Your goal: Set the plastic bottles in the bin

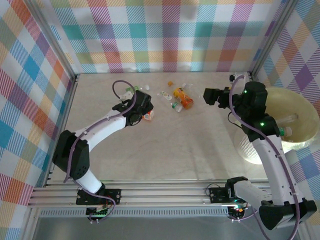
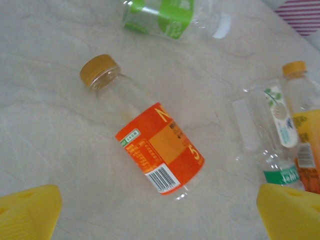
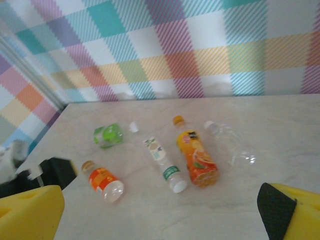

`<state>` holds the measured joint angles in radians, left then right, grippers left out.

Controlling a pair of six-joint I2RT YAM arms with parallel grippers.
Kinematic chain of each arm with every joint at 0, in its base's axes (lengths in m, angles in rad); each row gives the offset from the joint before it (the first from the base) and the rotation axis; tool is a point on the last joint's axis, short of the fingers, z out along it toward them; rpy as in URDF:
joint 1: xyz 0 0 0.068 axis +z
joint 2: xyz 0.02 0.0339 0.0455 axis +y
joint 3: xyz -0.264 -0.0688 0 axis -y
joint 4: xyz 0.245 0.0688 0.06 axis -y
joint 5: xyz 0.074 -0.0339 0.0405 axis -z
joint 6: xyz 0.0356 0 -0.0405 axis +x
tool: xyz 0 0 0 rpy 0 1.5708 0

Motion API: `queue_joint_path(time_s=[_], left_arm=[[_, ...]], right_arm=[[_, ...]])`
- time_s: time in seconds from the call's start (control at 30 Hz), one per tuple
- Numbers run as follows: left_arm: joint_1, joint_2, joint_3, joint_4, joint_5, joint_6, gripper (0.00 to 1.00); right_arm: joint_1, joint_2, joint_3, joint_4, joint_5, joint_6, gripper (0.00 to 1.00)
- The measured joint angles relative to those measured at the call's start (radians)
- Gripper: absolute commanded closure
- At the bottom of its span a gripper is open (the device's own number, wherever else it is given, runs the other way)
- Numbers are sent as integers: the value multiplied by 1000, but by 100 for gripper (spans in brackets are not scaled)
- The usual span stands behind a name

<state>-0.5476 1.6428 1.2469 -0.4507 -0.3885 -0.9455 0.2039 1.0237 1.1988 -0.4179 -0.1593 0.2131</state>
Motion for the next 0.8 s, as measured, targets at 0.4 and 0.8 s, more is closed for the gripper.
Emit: queue_joint_path(time_s=[0.4, 0.8], left_arm=[[174, 318, 212, -30, 161, -235, 1], [187, 442, 246, 4, 247, -379, 22]], right_arm=[[119, 76, 0, 11, -14, -38, 0], [145, 28, -41, 34, 43, -65, 0]])
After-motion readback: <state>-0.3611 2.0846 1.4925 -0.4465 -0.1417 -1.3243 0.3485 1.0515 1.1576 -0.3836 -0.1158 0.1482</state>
